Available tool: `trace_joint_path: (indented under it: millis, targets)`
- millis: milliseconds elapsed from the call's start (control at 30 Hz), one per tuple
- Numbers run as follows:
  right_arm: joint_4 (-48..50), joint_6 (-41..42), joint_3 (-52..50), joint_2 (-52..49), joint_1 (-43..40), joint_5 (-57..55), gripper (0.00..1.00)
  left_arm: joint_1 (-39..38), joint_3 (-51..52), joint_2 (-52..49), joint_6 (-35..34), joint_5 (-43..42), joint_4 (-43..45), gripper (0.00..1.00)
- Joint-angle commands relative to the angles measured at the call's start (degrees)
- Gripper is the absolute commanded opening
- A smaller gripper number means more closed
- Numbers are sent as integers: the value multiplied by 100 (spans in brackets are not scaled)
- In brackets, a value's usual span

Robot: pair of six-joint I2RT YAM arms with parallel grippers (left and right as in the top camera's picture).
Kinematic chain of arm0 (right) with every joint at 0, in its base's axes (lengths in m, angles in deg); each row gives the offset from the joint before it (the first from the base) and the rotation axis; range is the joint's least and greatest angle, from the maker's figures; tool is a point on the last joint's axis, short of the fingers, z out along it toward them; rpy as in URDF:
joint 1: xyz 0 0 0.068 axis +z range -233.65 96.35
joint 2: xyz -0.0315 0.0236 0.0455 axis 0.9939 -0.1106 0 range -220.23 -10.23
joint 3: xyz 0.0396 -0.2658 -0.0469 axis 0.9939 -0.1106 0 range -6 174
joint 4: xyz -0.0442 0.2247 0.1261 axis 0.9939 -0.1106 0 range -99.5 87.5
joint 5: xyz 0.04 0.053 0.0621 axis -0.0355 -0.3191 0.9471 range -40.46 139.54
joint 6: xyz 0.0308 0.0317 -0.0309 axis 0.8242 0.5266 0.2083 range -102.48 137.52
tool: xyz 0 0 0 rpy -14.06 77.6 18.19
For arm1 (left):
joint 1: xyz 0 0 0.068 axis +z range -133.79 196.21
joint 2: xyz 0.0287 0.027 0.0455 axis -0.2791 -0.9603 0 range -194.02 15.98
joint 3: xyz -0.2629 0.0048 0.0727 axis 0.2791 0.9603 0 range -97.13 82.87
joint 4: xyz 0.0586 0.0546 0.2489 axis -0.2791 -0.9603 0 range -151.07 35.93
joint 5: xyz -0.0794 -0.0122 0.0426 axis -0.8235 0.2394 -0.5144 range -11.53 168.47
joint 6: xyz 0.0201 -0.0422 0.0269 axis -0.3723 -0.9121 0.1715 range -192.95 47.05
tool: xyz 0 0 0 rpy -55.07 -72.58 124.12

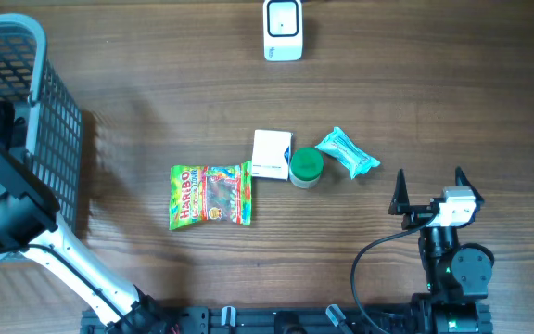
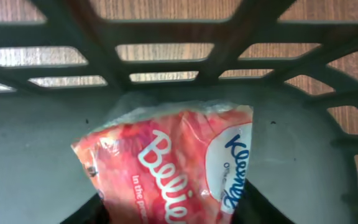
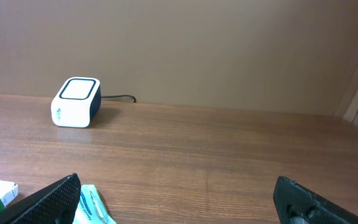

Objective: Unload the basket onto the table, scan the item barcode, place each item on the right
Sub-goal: 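Reach into the basket and grasp the red tissue pack with left gripper, then carry the red tissue pack past the scanner and place it on table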

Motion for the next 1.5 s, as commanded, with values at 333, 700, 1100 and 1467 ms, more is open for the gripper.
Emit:
trace_joint_path:
  millis: [333,700,1100,1467]
  targets:
    - [28,-28,-7,37,17,48,100,74,-35,2267,190,28,-1064,47]
    - [31,-26,-7,37,17,48,100,-1333,-35,4695,188,-2052,-3438,47]
    - [31,-28,-7,37,17,48,100,-6314,1244,4345,-216,-822,-3499,44]
    - [28,-28,-7,37,17,48,100,-8546,4813,4013,-1687,-745,-164,51]
